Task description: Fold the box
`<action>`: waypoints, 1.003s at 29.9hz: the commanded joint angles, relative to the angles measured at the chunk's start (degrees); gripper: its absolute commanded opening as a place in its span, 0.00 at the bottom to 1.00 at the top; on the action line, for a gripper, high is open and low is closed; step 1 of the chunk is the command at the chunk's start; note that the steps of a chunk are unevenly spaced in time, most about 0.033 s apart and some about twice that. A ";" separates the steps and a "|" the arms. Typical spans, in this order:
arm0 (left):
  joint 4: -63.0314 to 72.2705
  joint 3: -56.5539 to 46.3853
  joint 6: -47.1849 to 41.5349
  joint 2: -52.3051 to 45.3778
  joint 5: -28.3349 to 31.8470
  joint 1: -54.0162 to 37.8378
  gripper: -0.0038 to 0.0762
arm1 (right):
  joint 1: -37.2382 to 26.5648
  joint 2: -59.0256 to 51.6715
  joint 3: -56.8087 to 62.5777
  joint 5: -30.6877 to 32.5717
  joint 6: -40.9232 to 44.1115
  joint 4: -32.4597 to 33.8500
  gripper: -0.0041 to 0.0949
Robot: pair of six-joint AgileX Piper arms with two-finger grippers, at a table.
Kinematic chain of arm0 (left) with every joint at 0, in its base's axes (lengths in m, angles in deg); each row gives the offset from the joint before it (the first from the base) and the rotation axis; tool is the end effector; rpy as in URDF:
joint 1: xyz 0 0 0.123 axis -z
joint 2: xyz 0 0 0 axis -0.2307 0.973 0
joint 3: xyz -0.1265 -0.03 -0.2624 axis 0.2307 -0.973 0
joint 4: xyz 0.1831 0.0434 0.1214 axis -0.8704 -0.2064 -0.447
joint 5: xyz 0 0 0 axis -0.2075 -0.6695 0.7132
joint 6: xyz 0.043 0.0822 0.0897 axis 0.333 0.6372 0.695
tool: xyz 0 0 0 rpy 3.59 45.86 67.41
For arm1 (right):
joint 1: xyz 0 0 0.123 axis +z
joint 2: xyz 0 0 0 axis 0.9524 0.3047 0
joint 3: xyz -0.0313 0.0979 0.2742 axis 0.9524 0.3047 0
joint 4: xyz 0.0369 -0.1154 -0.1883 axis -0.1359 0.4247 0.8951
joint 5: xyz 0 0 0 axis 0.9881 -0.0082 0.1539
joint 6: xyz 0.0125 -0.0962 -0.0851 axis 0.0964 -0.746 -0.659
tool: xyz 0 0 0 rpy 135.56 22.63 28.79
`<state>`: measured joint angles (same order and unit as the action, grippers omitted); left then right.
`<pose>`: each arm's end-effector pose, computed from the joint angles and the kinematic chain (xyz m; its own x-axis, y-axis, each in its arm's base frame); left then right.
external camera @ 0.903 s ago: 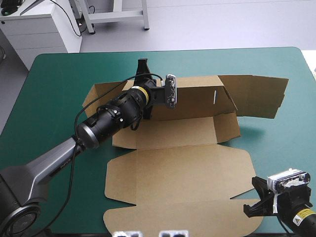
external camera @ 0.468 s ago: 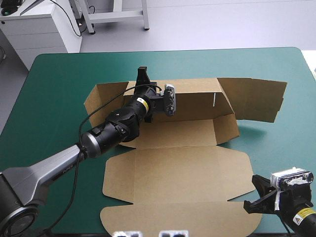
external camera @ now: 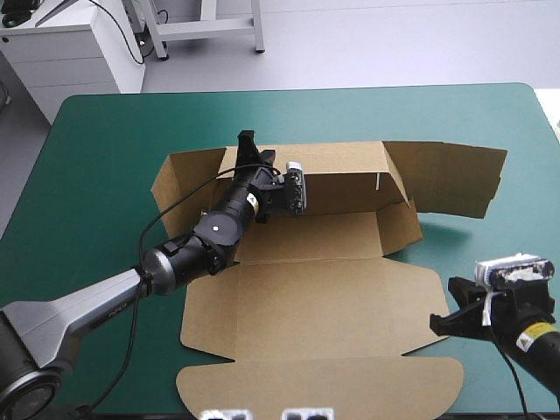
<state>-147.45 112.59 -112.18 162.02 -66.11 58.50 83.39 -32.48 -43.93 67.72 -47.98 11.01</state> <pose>0.2955 -0.2253 0.3063 0.2778 0.9388 -0.2035 0.3760 0.0887 0.9223 0.0826 0.0310 0.3058 -0.5376 0.0002 -0.8432 -0.2307 0.9618 0.1473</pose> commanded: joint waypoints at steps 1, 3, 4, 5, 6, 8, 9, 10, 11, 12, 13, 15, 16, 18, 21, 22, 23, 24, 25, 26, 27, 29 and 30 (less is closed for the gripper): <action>-2.78 1.46 -3.12 -2.98 -2.40 0.27 0.04 | -0.03 6.77 -7.00 -6.01 -0.18 2.03 0.02; -2.78 1.46 -3.41 -2.98 -3.15 0.27 0.04 | -0.03 10.72 -11.51 -6.72 -0.18 3.11 0.02; -2.78 1.46 -3.86 -2.98 -3.48 0.27 0.04 | -0.03 12.33 -13.24 -6.76 0.10 3.09 0.02; -2.78 1.46 -4.02 -2.98 -3.87 0.27 0.04 | -0.03 14.33 -15.43 -6.76 0.10 3.09 0.02; -2.78 1.46 -4.02 -2.98 -3.87 0.27 0.04 | -0.03 16.28 -17.59 -6.66 0.10 3.09 0.02; -3.28 1.37 -4.02 -2.98 -3.87 0.27 0.04 | -0.03 19.73 -21.46 -6.22 0.10 3.09 0.02; -3.65 1.37 -4.02 -2.98 -3.87 0.27 0.04 | -0.03 21.59 -23.59 -5.69 0.10 3.36 0.02; -4.40 1.20 -4.02 -2.98 -3.87 0.27 0.04 | -0.03 23.08 -25.34 -4.99 0.10 3.36 0.02; -5.61 0.89 -4.29 -2.98 -4.15 0.27 0.04 | -0.03 24.89 -27.55 -4.10 0.10 3.59 0.02; -5.61 0.76 -4.15 -2.98 -4.42 0.27 0.04 | -0.03 26.65 -29.67 -3.17 0.10 3.75 0.02; -5.61 0.65 -4.15 -2.98 -4.85 0.39 0.04 | -0.03 28.41 -31.75 -2.40 0.10 3.75 0.02; -5.61 0.12 -4.15 -2.98 -5.39 0.39 0.04 | -0.03 31.68 -35.52 -1.12 0.10 3.75 0.02; -5.61 0.03 -4.15 -2.98 -5.49 0.39 0.04 | -0.03 33.29 -37.27 -0.74 0.10 3.75 0.02; -5.61 -0.33 -4.15 -2.98 -5.19 0.39 0.04 | -0.03 36.04 -40.31 0.27 0.10 4.02 0.02; -5.61 -0.33 -4.15 -2.98 -4.17 0.39 0.04 | -0.13 40.42 -44.92 1.33 0.10 5.01 0.02; -5.61 -0.33 -4.15 -2.98 -3.92 0.39 0.04 | -0.13 42.07 -46.67 1.79 0.10 5.69 0.02; -5.61 -0.33 -4.15 -2.98 -3.92 0.39 0.04 | -0.13 43.80 -48.54 2.33 0.56 6.07 0.02; -5.50 -0.33 -4.29 -2.98 -3.92 0.39 0.04 | -0.13 45.63 -50.63 3.23 0.56 6.38 0.02; -5.50 -0.33 -4.29 -2.98 -4.17 0.39 0.04 | -0.13 47.56 -52.87 4.31 1.02 6.76 0.02; -5.50 -0.33 -4.29 -2.98 -4.27 0.39 0.04 | -0.13 49.15 -54.77 5.59 1.35 7.16 0.02; -5.50 -0.33 -4.29 -2.98 -4.33 0.39 0.04 | -0.13 51.22 -57.30 6.96 1.35 7.18 0.02; -5.50 -0.33 -4.29 -2.98 -4.33 0.39 0.04 | -0.13 54.98 -62.02 9.44 1.35 7.27 0.02; -5.50 -0.33 -4.29 -2.98 -4.33 0.39 0.04 | -0.13 57.53 -65.24 11.02 1.68 7.45 0.02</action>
<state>-151.63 110.73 -115.29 162.02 -68.28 58.57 83.39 22.45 -101.82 78.30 -46.65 17.80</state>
